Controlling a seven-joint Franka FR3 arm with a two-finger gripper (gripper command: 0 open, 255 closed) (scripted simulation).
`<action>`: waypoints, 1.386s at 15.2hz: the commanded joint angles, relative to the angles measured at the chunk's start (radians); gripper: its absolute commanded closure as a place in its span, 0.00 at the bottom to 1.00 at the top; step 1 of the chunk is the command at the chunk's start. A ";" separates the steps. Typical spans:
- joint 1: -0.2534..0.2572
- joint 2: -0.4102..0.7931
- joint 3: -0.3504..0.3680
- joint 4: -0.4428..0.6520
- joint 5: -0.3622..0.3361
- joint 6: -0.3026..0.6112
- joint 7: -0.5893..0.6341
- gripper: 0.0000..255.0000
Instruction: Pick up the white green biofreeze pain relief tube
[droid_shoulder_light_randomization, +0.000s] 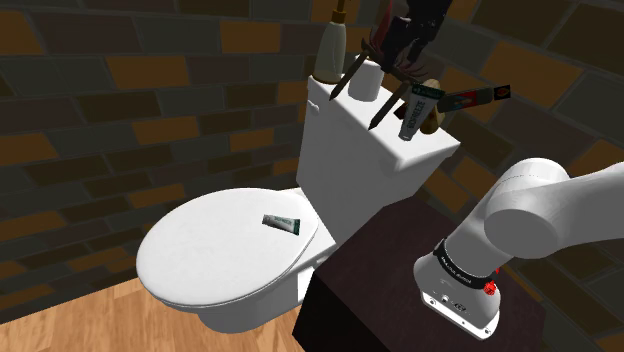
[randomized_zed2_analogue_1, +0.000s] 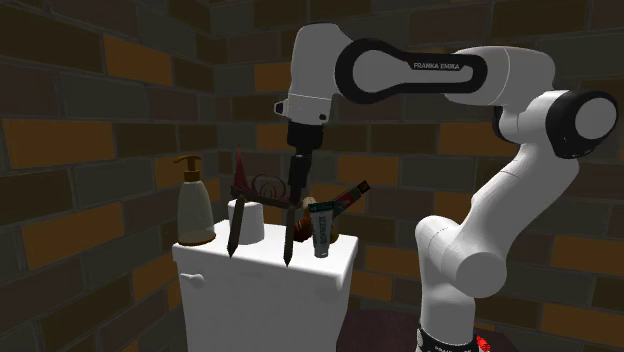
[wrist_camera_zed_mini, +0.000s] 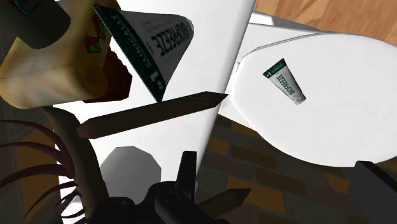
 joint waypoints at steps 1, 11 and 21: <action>0.000 0.000 0.000 0.000 0.000 0.000 0.000 0.00; 0.034 -0.009 -0.249 -0.069 -0.080 0.003 -0.418 0.00; 0.030 -0.019 -0.258 -0.148 -0.090 0.072 -0.412 1.00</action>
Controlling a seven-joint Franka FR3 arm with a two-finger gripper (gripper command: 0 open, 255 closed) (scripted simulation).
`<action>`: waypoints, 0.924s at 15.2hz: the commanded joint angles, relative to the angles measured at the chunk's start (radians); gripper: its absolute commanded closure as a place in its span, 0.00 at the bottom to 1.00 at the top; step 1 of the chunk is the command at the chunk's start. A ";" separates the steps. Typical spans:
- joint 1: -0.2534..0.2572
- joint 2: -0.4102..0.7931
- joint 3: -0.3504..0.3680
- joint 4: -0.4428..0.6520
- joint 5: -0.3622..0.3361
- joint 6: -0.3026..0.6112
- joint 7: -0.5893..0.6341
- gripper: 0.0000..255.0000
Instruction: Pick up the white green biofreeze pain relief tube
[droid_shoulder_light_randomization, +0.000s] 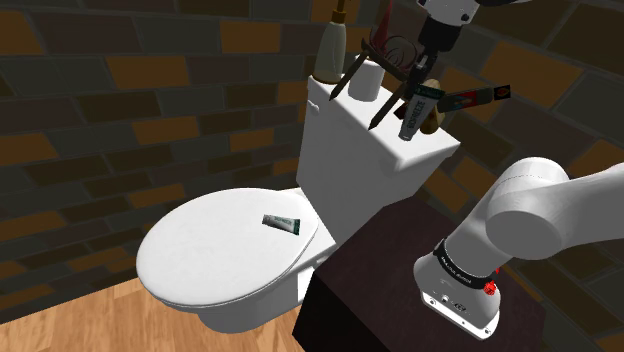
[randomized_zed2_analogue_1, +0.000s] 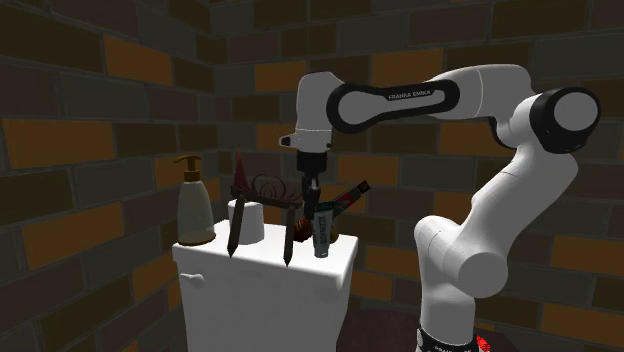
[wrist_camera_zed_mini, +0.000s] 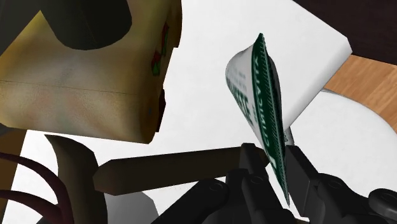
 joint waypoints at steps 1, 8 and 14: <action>0.000 0.000 0.000 -0.001 0.000 0.000 0.000 1.00; 0.000 0.001 0.001 0.012 0.001 -0.011 -0.001 1.00; 0.005 0.014 0.011 0.100 0.012 -0.086 -0.007 1.00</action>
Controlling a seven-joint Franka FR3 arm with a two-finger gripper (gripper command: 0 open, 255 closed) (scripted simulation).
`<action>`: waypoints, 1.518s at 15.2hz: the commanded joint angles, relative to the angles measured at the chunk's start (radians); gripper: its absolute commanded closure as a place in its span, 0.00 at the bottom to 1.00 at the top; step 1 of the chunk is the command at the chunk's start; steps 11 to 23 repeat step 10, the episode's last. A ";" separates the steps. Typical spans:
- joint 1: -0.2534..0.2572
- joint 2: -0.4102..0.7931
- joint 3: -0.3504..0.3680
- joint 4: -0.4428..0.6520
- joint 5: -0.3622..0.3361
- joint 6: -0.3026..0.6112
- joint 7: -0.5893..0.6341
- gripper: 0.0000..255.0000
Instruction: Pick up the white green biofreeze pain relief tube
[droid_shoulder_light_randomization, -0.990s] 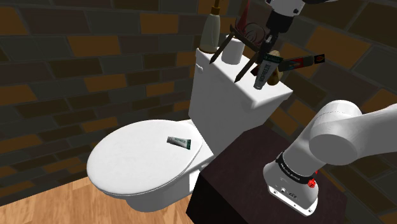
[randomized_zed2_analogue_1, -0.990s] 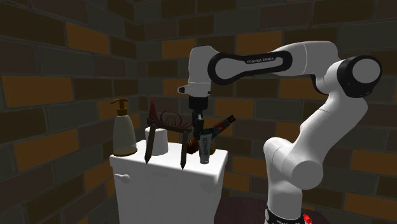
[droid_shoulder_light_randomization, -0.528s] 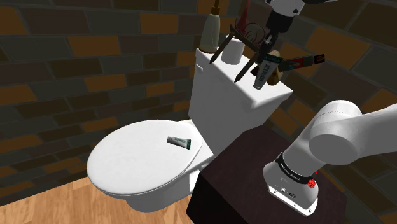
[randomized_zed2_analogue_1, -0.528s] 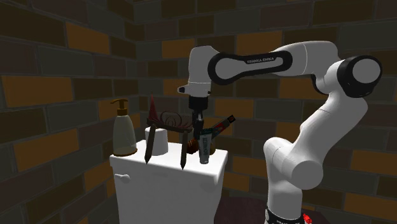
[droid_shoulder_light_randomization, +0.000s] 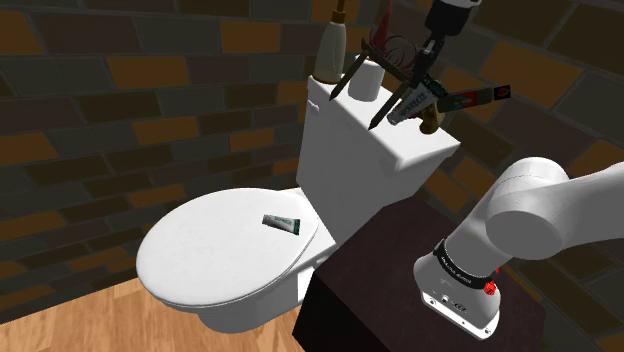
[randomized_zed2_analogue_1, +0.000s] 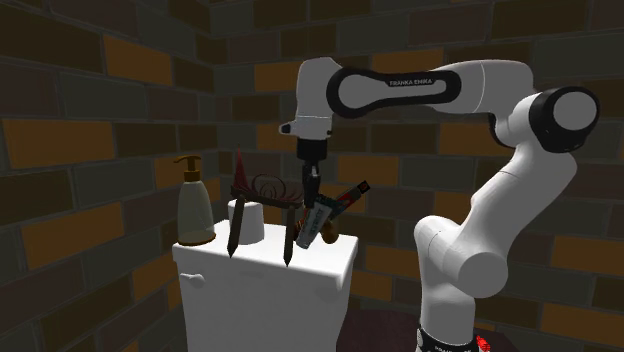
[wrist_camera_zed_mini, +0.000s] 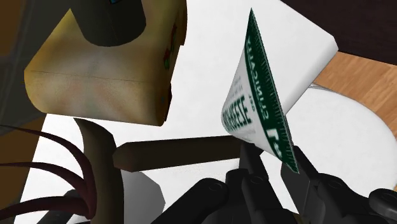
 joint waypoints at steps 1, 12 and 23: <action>0.002 0.006 0.003 0.031 0.003 -0.025 -0.002 1.00; 0.007 0.033 0.013 0.145 0.014 -0.112 -0.010 1.00; 0.007 0.033 0.013 0.145 0.014 -0.112 -0.010 1.00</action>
